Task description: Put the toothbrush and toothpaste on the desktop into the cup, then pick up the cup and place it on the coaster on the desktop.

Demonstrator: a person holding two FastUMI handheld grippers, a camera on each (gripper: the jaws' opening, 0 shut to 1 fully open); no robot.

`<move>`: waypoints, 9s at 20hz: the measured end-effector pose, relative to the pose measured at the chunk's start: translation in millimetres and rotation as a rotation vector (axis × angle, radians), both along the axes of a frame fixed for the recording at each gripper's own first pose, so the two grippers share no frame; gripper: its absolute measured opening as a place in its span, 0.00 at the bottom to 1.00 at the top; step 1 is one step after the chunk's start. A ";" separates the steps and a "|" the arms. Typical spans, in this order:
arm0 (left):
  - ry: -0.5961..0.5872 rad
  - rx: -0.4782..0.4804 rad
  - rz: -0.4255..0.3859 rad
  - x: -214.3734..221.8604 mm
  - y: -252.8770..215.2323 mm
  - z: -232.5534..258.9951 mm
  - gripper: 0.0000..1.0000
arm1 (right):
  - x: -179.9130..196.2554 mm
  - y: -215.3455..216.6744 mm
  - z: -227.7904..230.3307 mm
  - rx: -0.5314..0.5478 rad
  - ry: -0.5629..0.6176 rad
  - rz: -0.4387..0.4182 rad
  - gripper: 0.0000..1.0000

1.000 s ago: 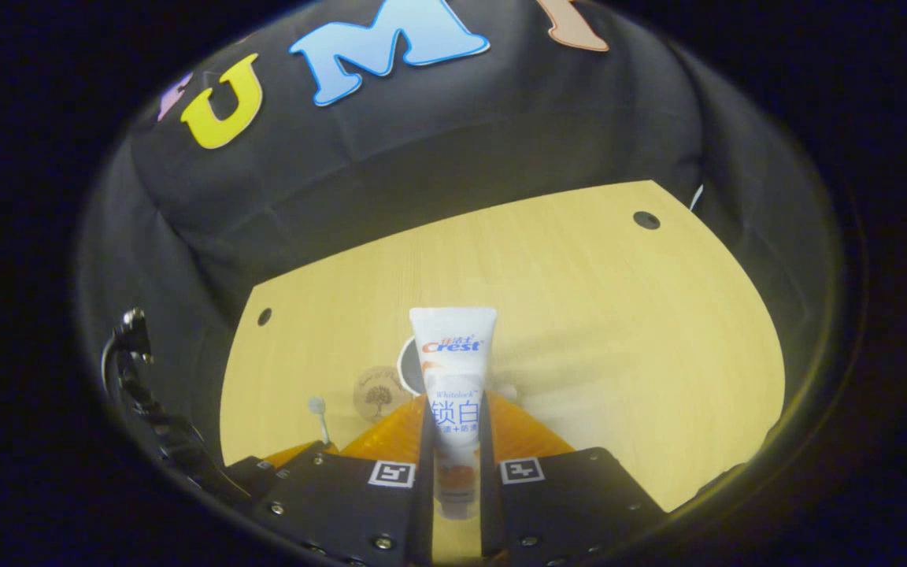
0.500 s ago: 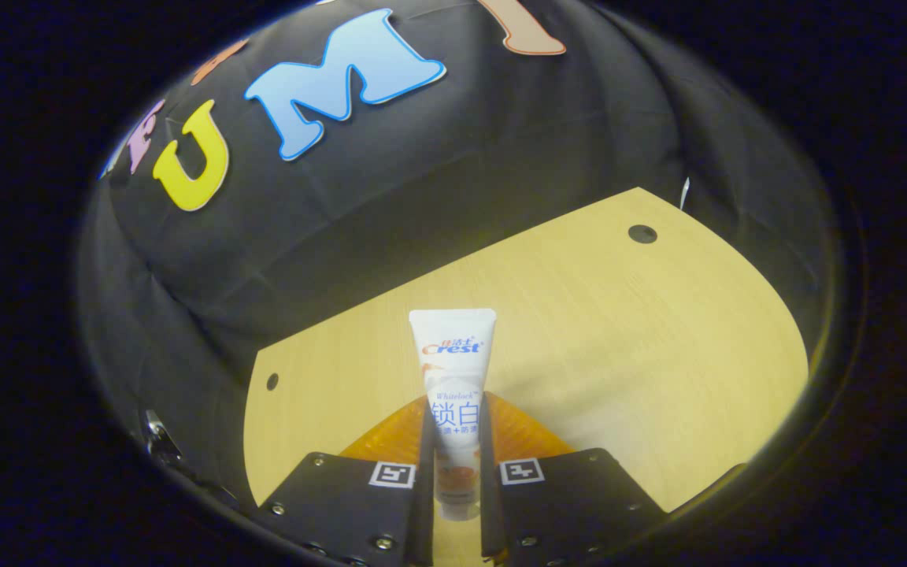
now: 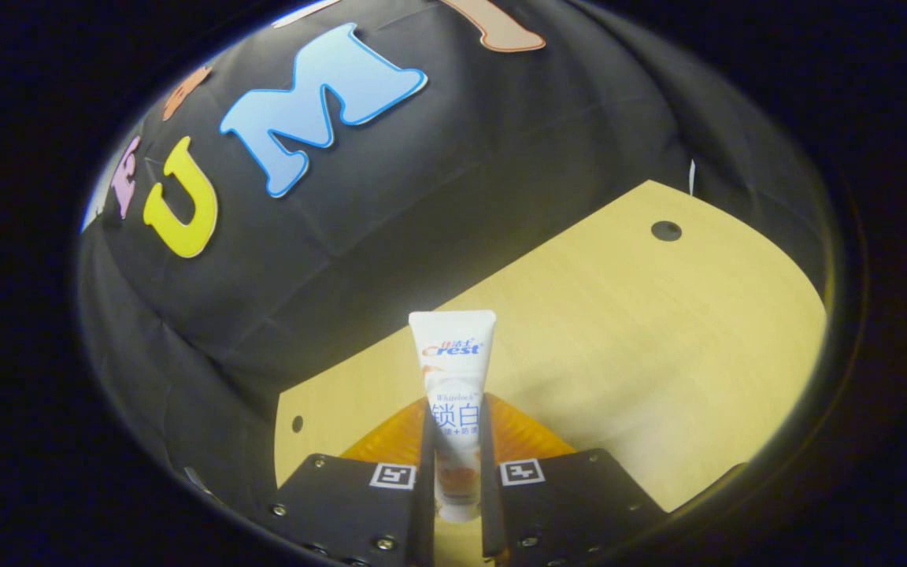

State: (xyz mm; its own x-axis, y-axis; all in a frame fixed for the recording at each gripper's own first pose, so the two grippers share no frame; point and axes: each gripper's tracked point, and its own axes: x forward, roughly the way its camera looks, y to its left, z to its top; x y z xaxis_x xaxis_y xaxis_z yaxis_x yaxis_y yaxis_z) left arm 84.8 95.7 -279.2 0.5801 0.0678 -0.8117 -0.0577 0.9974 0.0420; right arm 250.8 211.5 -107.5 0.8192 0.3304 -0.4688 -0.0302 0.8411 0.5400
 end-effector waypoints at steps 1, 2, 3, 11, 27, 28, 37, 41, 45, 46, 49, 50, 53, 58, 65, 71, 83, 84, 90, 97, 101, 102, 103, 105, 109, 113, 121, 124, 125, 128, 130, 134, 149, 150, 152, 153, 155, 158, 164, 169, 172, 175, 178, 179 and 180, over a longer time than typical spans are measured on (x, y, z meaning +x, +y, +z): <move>0.003 0.002 0.001 -4.8 -0.3 1.8 0.11 | 1.6 0.6 -5.6 -0.013 0.002 -0.001 0.24; 0.006 0.003 0.003 -4.9 0.8 9.2 0.10 | 4.0 2.0 -9.9 -0.026 0.005 0.003 0.24; 0.009 0.004 0.006 -5.3 -0.1 14.7 0.11 | 3.7 3.9 -14.6 -0.041 0.006 0.008 0.24; 0.031 -0.007 0.032 -5.2 -14.3 27.2 0.11 | 1.6 16.0 -33.3 -0.134 -0.033 0.057 0.24; -0.023 -0.008 0.016 22.0 -15.3 33.4 0.11 | -34.0 8.2 -26.6 -0.147 -0.036 0.090 0.63; -0.033 -0.006 0.012 24.9 -13.7 33.3 0.11 | -35.9 5.8 -25.0 -0.145 -0.039 0.088 0.63; -0.138 0.024 -0.062 50.2 -22.3 47.0 0.10 | -63.0 -23.7 -19.1 -0.159 -0.041 0.080 0.63; -0.216 0.065 -0.116 66.3 -29.6 62.5 0.11 | -74.8 -44.1 -26.8 -0.183 -0.020 0.061 0.62; -0.293 0.099 -0.183 84.3 -42.4 76.6 0.11 | -82.3 -64.4 -33.2 -0.200 0.000 0.032 0.63; -0.313 0.111 -0.200 89.5 -44.0 80.7 0.10 | -85.0 -69.5 -35.5 -0.204 0.007 0.024 0.63; -0.402 0.140 -0.258 112.3 -52.7 95.3 0.11 | -89.4 -83.7 -39.3 -0.217 0.025 0.000 0.62; -0.432 0.151 -0.279 119.7 -55.4 100.6 0.10 | -91.3 -88.4 -41.1 -0.225 0.029 -0.006 0.62; -0.518 0.164 -0.332 138.8 -66.9 117.6 0.10 | -97.0 -100.2 -45.6 -0.246 0.047 -0.015 0.62; -0.604 0.163 -0.411 160.7 -88.5 133.7 0.10 | -104.6 -117.0 -53.7 -0.263 0.081 -0.032 0.63; -0.704 0.160 -0.499 182.0 -113.2 146.9 0.10 | -114.7 -141.5 -66.0 -0.285 0.122 -0.050 0.63; -0.757 0.149 -0.500 197.5 -122.2 144.2 0.10 | -120.4 -168.6 -73.3 -0.303 0.153 -0.077 0.63; -0.761 0.109 -0.449 200.6 -121.9 132.7 0.14 | -123.4 -180.7 -86.1 -0.319 0.200 -0.073 0.62; -0.761 0.106 -0.443 200.7 -121.9 133.2 0.14 | -124.4 -179.6 -86.9 -0.320 0.202 -0.068 0.62; -0.753 0.111 -0.430 195.9 -120.4 132.5 0.16 | -121.3 -171.9 -88.9 -0.314 0.208 -0.046 0.62; -0.762 0.116 -0.395 191.3 -115.2 137.2 0.21 | -121.2 -174.3 -89.3 -0.313 0.204 -0.043 0.63; -0.786 0.121 -0.357 185.5 -106.6 145.9 0.21 | -121.3 -174.3 -83.9 -0.306 0.194 -0.039 0.62; -0.788 0.123 -0.344 183.8 -103.2 147.2 0.20 | -122.1 -173.7 -80.9 -0.307 0.189 -0.032 0.63; -0.788 0.124 -0.330 181.7 -99.7 148.0 0.24 | -123.0 -171.9 -80.2 -0.310 0.183 -0.023 0.63; -0.782 0.129 -0.300 176.1 -91.7 148.9 0.21 | -122.4 -165.0 -77.2 -0.318 0.166 0.002 0.63; -0.761 0.141 -0.235 162.6 -72.3 148.3 0.20 | -122.9 -147.8 -71.7 -0.353 0.126 0.082 0.63; -0.739 0.156 -0.162 146.6 -53.6 147.4 0.25 | -123.8 -127.7 -69.3 -0.378 0.091 0.172 0.62; -0.687 0.177 -0.024 110.1 -20.7 144.8 0.25 | -122.6 -104.3 -71.7 -0.515 0.052 0.411 0.62; -0.677 0.192 0.032 97.6 -8.6 145.0 0.20 | -114.5 -95.6 -66.4 -0.583 0.027 0.510 0.62; -0.675 0.198 0.050 94.5 -5.0 145.5 0.20 | -111.6 -92.8 -65.3 -0.601 0.022 0.536 0.62; -0.670 0.208 0.088 87.1 3.0 145.4 0.21 | -104.5 -79.7 -63.6 -0.640 0.015 0.621 0.60; -0.671 0.201 0.101 86.3 3.4 146.4 0.21 | -101.2 -70.1 -64.0 -0.669 0.009 0.674 0.55; -0.657 0.160 0.105 84.8 -0.3 141.2 0.21 | -98.0 -57.2 -67.0 -0.731 0.009 0.764 0.59; -0.586 0.155 0.176 62.2 13.2 123.0 0.94 | -69.9 -30.5 -95.1 -0.850 0.118 0.954 0.51; -0.579 0.150 0.181 61.7 14.0 120.5 0.94 | -69.6 -27.7 -98.6 -0.855 0.122 0.966 0.51; -0.565 0.156 0.198 59.3 18.8 115.8 0.94 | -68.5 -26.2 -99.9 -0.854 0.143 0.981 0.34; -0.563 0.160 0.207 58.3 21.5 114.7 0.94 | -68.0 -24.7 -106.0 -0.850 0.153 0.985 0.33; -0.565 0.164 0.223 55.9 26.7 115.3 0.94 | -67.3 -24.2 -111.6 -0.852 0.170 0.991 0.33; -0.553 0.165 0.235 55.0 30.9 109.5 0.94 | -68.2 -22.7 -111.4 -0.831 0.184 0.993 0.26; -0.555 0.168 0.219 61.3 28.2 111.7 0.91 | -68.2 -23.5 -110.8 -0.850 0.170 0.991 0.16; -0.553 0.159 0.213 62.4 25.9 110.4 0.94 | -68.4 -21.4 -106.1 -0.849 0.158 0.982 0.16; -0.551 0.157 0.227 55.2 28.7 108.4 0.94 | -69.1 -17.0 -99.1 -0.827 0.153 0.973 0.16; -0.548 0.157 0.241 46.9 32.3 106.6 0.94 | -73.1 -11.3 -93.1 -0.803 0.153 0.971 0.16; -0.543 0.158 0.256 39.8 33.8 108.6 0.94 | -79.5 -1.1 -94.1 -0.800 0.144 0.979 0.16; -0.542 0.159 0.260 38.8 34.3 109.5 0.94 | -81.9 2.5 -92.6 -0.796 0.142 0.983 0.16; -0.540 0.159 0.264 37.0 35.0 110.2 0.94 | -85.0 7.1 -91.7 -0.791 0.140 0.988 0.16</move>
State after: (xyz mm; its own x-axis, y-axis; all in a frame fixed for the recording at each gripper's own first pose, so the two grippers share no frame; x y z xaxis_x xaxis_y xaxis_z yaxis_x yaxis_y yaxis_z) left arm 121.8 130.7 -169.0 0.8534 0.3609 -0.3762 -0.3560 0.9306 0.0853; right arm 165.8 218.6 -199.2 0.3134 0.3612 -0.8782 -0.8087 0.5864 -0.0474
